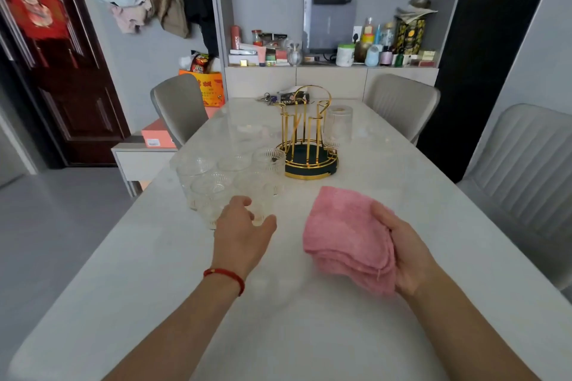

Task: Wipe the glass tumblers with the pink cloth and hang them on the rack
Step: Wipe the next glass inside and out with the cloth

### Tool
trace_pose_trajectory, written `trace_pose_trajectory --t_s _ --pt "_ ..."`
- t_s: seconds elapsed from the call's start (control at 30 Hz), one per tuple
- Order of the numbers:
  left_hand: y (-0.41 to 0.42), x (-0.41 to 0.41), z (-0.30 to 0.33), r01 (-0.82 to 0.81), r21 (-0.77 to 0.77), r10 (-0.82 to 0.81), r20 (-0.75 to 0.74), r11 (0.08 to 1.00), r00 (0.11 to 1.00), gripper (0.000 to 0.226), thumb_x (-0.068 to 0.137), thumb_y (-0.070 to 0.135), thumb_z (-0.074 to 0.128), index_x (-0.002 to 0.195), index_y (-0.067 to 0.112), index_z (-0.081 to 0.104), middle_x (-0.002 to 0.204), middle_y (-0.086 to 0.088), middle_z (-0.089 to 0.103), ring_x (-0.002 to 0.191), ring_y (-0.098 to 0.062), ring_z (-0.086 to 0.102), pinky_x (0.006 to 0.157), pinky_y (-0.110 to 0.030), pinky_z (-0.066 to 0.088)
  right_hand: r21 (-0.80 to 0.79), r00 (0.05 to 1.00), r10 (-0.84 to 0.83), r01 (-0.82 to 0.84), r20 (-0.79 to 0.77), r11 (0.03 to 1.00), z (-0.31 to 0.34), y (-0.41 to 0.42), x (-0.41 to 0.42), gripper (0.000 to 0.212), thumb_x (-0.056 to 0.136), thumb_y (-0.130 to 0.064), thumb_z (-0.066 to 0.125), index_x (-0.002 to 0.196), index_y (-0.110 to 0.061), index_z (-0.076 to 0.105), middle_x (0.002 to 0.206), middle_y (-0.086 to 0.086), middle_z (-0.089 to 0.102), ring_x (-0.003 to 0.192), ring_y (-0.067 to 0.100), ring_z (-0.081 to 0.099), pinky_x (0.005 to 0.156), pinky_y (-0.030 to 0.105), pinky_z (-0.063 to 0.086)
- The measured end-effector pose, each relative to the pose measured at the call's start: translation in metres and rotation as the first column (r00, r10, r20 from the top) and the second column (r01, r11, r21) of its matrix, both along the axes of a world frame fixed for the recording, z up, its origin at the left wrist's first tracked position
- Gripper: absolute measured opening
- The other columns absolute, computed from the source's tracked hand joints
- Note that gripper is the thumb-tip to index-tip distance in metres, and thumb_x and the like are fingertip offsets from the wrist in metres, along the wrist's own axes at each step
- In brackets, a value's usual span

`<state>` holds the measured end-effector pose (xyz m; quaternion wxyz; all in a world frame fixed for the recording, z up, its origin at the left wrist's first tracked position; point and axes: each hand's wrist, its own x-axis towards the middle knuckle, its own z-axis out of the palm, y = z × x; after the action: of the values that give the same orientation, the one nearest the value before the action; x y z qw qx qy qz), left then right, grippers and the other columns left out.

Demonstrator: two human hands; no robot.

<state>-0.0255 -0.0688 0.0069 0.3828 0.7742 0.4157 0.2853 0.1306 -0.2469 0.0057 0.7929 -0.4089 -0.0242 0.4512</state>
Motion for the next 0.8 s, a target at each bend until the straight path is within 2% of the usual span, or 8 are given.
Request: trace_pose_trajectory --t_s 0.1,0.2,0.27,0.37,0.53,0.63,0.73,0.8 --pt "0.002 0.007 -0.015 -0.092 0.015 0.093 -0.021 0.996 0.995 0.08 0.09 0.031 0.076 0.151 0.003 0.033 0.144 -0.018 0.049 0.129 -0.035 0.052 0.104 -0.038 0.042 -0.068 0.997 -0.046 0.049 0.054 0.996 0.004 0.014 0.0 0.035 0.104 -0.038 0.056 0.117 -0.011 0.072 0.106 0.022 0.078 0.089 0.04 0.078 0.066 0.051 0.065" --pt "-0.003 0.025 -0.024 -0.17 -0.001 0.17 -0.011 0.985 0.985 0.08 0.091 0.033 0.076 0.147 -0.003 0.032 0.142 -0.024 0.048 0.128 -0.041 0.051 0.101 -0.04 0.042 -0.082 0.996 -0.062 0.067 0.066 0.994 0.004 0.026 -0.002 0.033 0.105 -0.038 0.054 0.103 -0.013 0.075 0.094 0.019 0.08 0.076 0.036 0.079 0.063 0.049 0.065" --pt "-0.003 0.035 -0.027 -0.243 -0.012 0.243 0.002 0.97 0.97 0.077 0.091 0.036 0.076 0.143 -0.002 0.033 0.136 -0.025 0.055 0.122 -0.046 0.057 0.097 -0.045 0.046 -0.062 0.996 -0.065 0.069 0.064 0.996 0.001 0.03 -0.001 0.031 0.104 -0.039 0.055 0.105 -0.015 0.074 0.095 0.018 0.08 0.082 0.038 0.078 0.075 0.05 0.062" --pt "-0.003 0.05 -0.025 -0.354 -0.039 0.354 -0.027 0.934 0.935 0.075 0.09 0.042 0.074 0.138 0.003 0.032 0.128 -0.02 0.062 0.114 -0.047 0.063 0.084 -0.047 0.048 -0.028 0.995 -0.089 0.09 0.045 0.996 -0.005 0.03 0.005 0.03 0.104 -0.039 0.056 0.113 -0.015 0.071 0.099 0.018 0.08 0.103 0.04 0.071 0.088 0.054 0.056" --pt "-0.003 0.073 -0.032 -0.436 0.01 0.436 -0.07 0.9 0.897 0.078 0.087 0.048 0.076 0.136 0.004 0.035 0.129 -0.018 0.044 0.106 -0.044 0.065 0.068 -0.043 0.041 -0.047 0.995 -0.094 0.095 0.015 0.994 -0.01 0.032 0.008 0.039 0.1 -0.044 0.06 0.125 -0.015 0.069 0.111 0.019 0.078 0.112 0.043 0.069 0.094 0.056 0.055" --pt "0.005 0.081 -0.037 -0.461 -0.007 0.46 -0.052 0.887 0.886 0.075 0.085 0.048 0.077 0.131 0.003 0.038 0.129 -0.019 0.043 0.109 -0.045 0.061 0.069 -0.044 0.043 -0.057 0.995 -0.092 0.094 0.026 0.994 -0.012 0.032 0.01 0.042 0.099 -0.047 0.061 0.125 -0.016 0.069 0.109 0.017 0.079 0.11 0.041 0.07 0.094 0.053 0.056" --pt "0.002 0.079 -0.034 -0.429 0.024 0.43 -0.08 0.903 0.899 0.077 0.082 0.053 0.078 0.129 0.005 0.038 0.128 -0.016 0.058 0.114 -0.044 0.059 0.08 -0.05 0.05 -0.055 0.99 -0.128 0.132 0.065 0.99 -0.011 0.032 0.01 0.048 0.097 -0.051 0.064 0.131 -0.017 0.067 0.114 0.015 0.078 0.107 0.038 0.073 0.093 0.053 0.058" --pt "-0.008 0.072 -0.031 -0.37 0.08 0.374 -0.036 0.925 0.927 0.08 0.079 0.054 0.08 0.132 0.007 0.042 0.124 -0.013 0.065 0.116 -0.041 0.055 0.084 -0.047 0.049 -0.044 0.98 -0.155 0.161 0.122 0.986 -0.012 0.032 0.011 0.043 0.098 -0.053 0.061 0.126 -0.021 0.067 0.116 0.012 0.078 0.104 0.036 0.074 0.088 0.051 0.061"
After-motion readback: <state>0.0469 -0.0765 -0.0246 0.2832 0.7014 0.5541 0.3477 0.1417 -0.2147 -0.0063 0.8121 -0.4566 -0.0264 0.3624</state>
